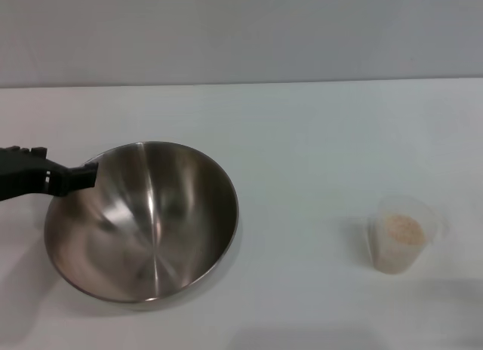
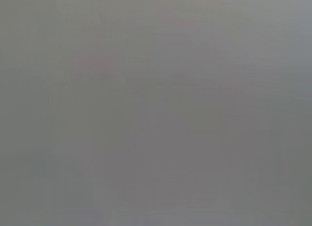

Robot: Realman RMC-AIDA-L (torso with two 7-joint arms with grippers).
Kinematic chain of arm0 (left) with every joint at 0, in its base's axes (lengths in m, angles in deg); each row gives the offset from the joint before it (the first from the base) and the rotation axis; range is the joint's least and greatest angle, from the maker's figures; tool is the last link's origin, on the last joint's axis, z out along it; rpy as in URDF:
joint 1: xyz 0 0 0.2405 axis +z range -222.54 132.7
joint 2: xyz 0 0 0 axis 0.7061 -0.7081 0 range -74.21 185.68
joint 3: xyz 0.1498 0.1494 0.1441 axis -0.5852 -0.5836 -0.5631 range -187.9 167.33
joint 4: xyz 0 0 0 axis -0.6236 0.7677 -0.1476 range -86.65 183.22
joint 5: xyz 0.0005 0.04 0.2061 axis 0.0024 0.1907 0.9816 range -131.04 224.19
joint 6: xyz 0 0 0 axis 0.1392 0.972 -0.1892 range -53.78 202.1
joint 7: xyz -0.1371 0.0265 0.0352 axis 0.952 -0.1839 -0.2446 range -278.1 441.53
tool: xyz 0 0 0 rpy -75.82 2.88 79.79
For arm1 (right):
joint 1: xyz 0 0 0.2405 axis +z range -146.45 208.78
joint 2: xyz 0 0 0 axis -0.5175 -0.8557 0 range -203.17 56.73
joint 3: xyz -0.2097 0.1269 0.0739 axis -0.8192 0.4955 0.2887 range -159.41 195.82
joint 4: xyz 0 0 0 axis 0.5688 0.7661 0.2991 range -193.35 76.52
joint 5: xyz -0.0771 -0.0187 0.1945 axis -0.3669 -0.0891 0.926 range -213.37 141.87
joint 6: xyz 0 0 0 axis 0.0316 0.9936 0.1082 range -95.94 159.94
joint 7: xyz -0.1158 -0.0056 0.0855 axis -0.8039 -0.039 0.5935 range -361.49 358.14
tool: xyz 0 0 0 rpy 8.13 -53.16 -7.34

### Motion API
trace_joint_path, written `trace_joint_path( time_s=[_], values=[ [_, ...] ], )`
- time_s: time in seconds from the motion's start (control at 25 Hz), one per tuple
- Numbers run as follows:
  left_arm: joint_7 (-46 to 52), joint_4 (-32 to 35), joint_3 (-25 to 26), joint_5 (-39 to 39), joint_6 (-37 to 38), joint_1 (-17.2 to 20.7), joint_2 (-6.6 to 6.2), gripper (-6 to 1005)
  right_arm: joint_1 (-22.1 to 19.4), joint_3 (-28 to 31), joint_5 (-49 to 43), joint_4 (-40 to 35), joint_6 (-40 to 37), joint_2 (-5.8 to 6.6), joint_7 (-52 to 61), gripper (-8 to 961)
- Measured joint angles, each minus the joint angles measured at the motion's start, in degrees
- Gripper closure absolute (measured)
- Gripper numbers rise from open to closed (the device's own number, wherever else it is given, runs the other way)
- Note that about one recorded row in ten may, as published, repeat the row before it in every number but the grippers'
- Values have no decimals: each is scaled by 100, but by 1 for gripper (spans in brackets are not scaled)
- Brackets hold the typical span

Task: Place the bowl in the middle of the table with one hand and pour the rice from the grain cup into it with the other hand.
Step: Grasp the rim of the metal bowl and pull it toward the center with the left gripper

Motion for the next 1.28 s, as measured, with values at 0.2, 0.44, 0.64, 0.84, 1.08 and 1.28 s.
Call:
trace_joint_path(
  time_s=[0.2, 0.44, 0.64, 0.84, 1.08, 1.28],
  values=[
    [-56, 169, -21, -1, -21, -28, 12, 184, 9, -31, 0, 0, -10, 0, 0, 143],
    [-117, 328, -44, -1, -26, -75, 14, 185, 21, -32, 0, 0, -9, 0, 0, 143],
    [-202, 460, -37, 0, 2, -103, 18, 185, 32, -32, 0, 0, 10, 0, 0, 142],
    [-222, 587, -44, 0, 2, -158, 18, 185, 36, -32, 0, 0, 20, 0, 0, 142],
    [-262, 720, -99, 0, 13, -196, 35, 191, 36, -32, 0, 0, 28, 0, 0, 142],
    [-262, 889, -102, 0, 19, -289, 28, 196, 45, -32, 0, 0, 30, 0, 0, 143]
  ],
)
